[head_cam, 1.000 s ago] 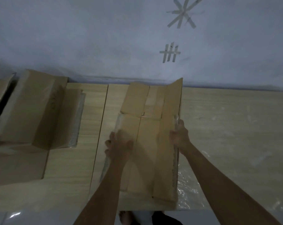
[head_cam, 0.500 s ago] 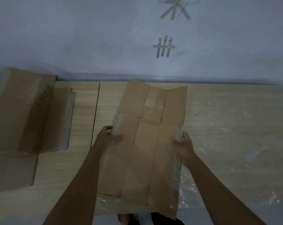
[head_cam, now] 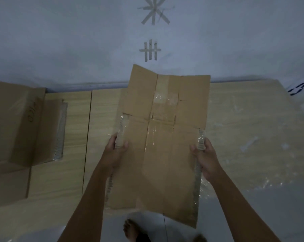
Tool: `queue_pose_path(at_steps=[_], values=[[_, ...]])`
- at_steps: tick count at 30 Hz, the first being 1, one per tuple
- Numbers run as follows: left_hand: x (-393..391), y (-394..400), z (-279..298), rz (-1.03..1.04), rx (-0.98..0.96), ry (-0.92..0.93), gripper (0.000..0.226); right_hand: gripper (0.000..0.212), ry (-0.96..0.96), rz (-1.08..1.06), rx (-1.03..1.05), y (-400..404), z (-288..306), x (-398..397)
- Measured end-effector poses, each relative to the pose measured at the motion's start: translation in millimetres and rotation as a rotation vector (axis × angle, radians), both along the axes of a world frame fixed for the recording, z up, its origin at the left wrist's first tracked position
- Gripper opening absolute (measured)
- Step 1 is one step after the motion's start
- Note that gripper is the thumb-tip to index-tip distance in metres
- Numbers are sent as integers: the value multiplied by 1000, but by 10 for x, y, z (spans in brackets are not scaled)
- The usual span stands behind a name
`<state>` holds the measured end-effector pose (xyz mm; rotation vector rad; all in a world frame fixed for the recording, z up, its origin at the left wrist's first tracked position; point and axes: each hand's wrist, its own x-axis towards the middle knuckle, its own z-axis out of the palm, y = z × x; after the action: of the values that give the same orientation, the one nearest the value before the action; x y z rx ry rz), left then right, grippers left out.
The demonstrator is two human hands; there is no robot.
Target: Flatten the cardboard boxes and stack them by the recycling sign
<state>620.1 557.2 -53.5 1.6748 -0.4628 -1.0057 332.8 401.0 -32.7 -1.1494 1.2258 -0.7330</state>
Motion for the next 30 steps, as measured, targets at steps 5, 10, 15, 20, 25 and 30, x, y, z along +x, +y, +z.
queue_pose_path(at_steps=[5,10,15,20,25,30], values=[[-855,-162,445,16,-107,-149,25,13,-97,-6,-105,-142,330,-784],[-2155,-538,738,83,-183,-211,13,16,-118,-121,-194,-404,689,-1965],[-3571,-1119,995,64,-289,-210,7,32,-28,-259,-319,-752,954,-3284],[-4693,-1774,1131,32,-338,-194,9,23,43,-352,-362,-1146,1113,-4346],[-5487,-2525,1106,-36,-343,-196,14,28,121,-399,-388,-1695,1095,-5215],[-6266,-3516,961,-45,-313,-149,23,19,177,-325,-321,-2576,1096,-5983]])
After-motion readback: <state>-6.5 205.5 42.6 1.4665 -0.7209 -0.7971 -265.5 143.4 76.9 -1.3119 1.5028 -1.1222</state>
